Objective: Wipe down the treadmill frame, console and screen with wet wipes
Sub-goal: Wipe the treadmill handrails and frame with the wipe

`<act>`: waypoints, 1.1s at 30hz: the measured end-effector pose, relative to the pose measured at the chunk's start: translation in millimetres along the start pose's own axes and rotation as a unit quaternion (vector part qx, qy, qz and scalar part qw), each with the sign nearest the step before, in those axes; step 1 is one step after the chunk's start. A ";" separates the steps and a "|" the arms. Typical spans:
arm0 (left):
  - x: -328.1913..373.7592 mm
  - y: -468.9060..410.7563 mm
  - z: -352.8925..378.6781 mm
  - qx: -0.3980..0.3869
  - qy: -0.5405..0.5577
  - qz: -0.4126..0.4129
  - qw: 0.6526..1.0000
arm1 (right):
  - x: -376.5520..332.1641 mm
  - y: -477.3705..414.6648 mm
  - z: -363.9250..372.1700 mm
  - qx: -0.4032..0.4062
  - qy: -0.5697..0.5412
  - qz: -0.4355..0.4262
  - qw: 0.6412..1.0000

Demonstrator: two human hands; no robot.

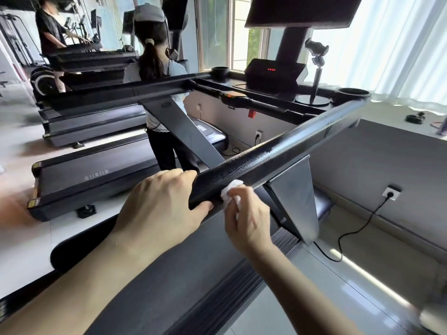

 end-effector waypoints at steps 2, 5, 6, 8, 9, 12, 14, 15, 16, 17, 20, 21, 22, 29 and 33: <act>-0.6 0.0 0.4 -0.001 0.001 -0.002 1.000 | 24.4 -2.6 -4.9 0.049 0.041 0.091 0.994; -0.6 0.5 0.3 0.001 0.004 -0.001 1.000 | 57.7 -2.9 -9.4 0.127 0.055 0.247 0.959; -0.3 0.8 0.5 0.001 0.002 0.000 1.000 | 61.6 -2.2 -9.3 0.144 0.047 0.283 0.947; -0.2 0.7 0.6 0.003 -0.001 -0.001 1.000 | 52.4 -1.4 -6.0 0.157 0.017 0.324 0.933; 0.0 0.4 0.9 0.003 -0.002 0.000 1.000 | 39.8 1.2 -2.5 0.153 0.003 0.321 0.934; 0.3 0.1 1.6 0.005 -0.004 0.002 1.000 | -10.8 16.5 10.6 0.092 -0.050 0.233 0.967; 0.5 0.0 1.5 0.008 -0.010 0.004 1.000 | -33.9 23.7 16.3 0.032 -0.092 0.161 0.982; 0.5 0.1 1.2 0.011 -0.013 0.004 1.000 | -37.5 25.2 16.8 0.009 -0.102 0.123 0.987; 0.5 0.2 0.9 0.013 -0.013 0.005 1.000 | -35.7 24.8 15.5 -0.004 -0.095 0.089 0.991; 0.4 0.3 0.7 0.014 -0.012 0.006 1.000 | -29.6 24.2 13.7 -0.007 -0.078 0.066 0.995; 0.4 0.6 0.9 0.016 -0.010 0.004 1.000 | -0.7 20.1 7.2 0.018 -0.013 0.128 0.992; 0.3 0.7 1.2 0.016 -0.010 0.002 1.000 | 9.4 18.2 4.6 0.040 0.002 0.177 0.983; 0.0 0.6 1.5 0.016 -0.010 0.001 1.000 | 21.3 17.1 2.7 0.065 0.008 0.230 0.971; -0.2 1.2 1.3 0.016 -0.014 0.000 1.000 | 36.3 28.8 20.9 0.240 -0.308 0.535 0.749; -0.8 0.7 1.4 0.017 -0.010 0.001 1.000 | -15.7 40.5 43.5 0.198 -0.509 0.575 0.609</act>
Point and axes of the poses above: each hand's wrist, its own y-axis away from the middle knuckle, its own z-axis out of the palm, x = y × z, the point moved 3 cm from there along -y, towards the middle knuckle, and after that the axes turned 15 degrees about -z, right-handed, at the moved point
